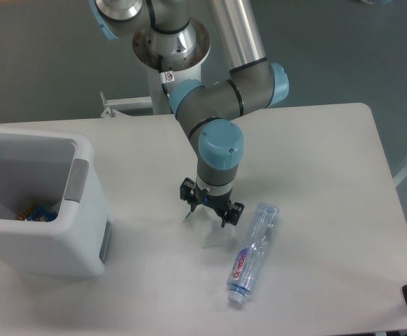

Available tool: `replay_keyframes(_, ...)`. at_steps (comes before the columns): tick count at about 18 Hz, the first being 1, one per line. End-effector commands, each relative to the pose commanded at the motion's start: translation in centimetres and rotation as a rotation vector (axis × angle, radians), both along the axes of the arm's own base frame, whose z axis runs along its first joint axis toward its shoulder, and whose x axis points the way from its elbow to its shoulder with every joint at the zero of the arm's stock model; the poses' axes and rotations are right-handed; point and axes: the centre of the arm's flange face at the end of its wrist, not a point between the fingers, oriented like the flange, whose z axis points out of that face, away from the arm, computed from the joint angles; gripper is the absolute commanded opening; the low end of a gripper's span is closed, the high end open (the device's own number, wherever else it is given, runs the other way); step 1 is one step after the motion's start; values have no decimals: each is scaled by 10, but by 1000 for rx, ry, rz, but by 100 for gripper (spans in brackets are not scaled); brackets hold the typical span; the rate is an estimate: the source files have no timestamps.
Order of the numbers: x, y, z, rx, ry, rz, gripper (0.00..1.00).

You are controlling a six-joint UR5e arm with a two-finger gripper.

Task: Place the trash in the trash can
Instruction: 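Move the gripper over the white tissue and lower onto it, then close the gripper on the tissue and lift it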

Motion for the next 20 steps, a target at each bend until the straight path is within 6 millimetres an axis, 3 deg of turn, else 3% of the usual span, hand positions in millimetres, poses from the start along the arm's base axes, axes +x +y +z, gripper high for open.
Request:
replay_keyframes(2, 0, 0, 1, 1, 1, -1, 1)
replay_keyframes(3, -1, 1, 1, 1, 1, -2, 0)
replay_keyframes(10, -3, 1, 8, 8, 14, 0, 0)
replay_keyframes(20, -27, -9, 51, 190, -42, 54, 0)
